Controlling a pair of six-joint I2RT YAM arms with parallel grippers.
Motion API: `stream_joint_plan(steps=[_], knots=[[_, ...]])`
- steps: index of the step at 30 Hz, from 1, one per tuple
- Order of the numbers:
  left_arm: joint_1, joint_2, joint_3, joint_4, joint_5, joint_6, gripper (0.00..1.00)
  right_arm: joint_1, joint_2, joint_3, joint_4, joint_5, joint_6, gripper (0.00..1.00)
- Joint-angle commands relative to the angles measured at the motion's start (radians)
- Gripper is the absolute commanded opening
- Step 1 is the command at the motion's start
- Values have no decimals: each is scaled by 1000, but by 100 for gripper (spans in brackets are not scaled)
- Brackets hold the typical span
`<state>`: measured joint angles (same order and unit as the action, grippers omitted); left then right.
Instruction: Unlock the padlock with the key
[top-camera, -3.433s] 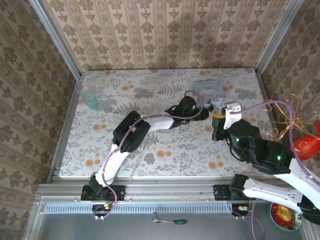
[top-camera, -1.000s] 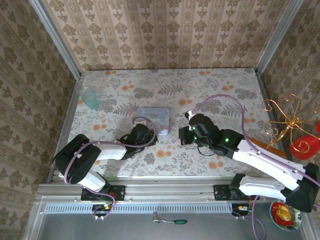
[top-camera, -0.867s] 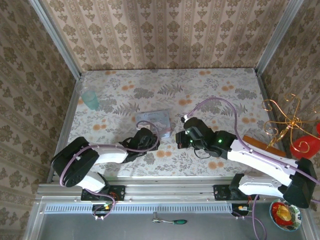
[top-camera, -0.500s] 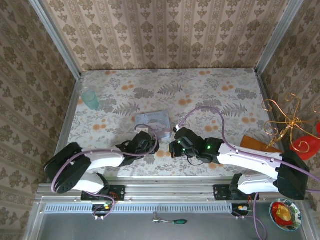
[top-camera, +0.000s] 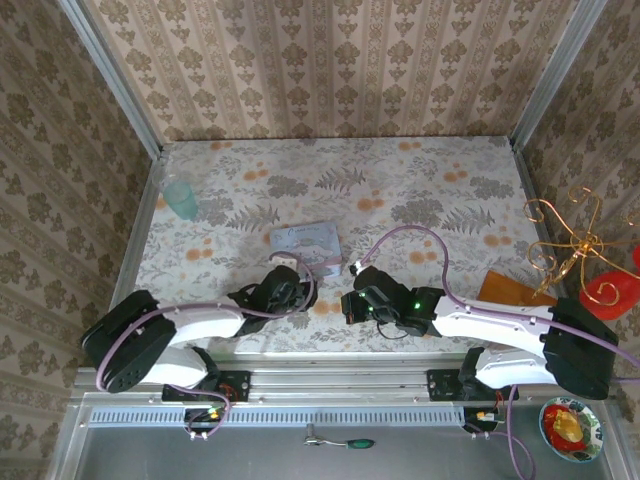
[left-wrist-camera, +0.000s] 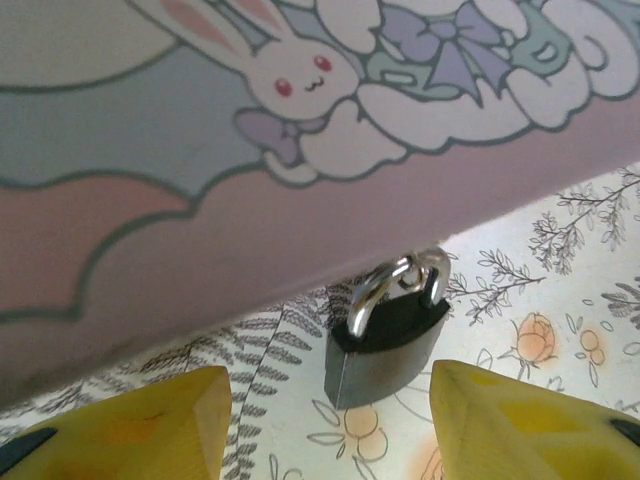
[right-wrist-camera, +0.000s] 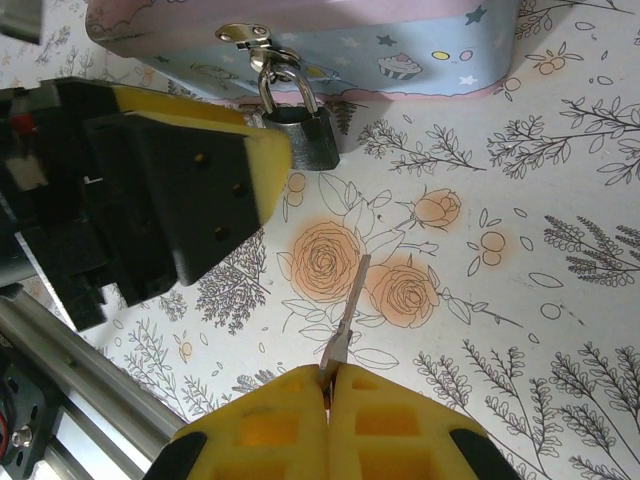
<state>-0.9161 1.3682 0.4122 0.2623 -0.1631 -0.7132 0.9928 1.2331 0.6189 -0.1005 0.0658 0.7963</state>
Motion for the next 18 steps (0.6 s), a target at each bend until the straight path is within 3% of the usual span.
stream_joint_plan(steps=[1, 8, 12, 18], knots=[[-7, 51, 51, 33, 7, 6, 56, 1, 12, -13, 41, -8, 17, 0], [21, 207, 167, -15, 7, 14, 56, -3, 34, -30, 61, -5, 5, 0], [22, 238, 230, -129, -73, -10, 54, -12, 41, -36, 58, -4, 1, 0], [21, 246, 265, -183, -98, -28, 45, -57, 33, -52, 67, -28, 5, 0]])
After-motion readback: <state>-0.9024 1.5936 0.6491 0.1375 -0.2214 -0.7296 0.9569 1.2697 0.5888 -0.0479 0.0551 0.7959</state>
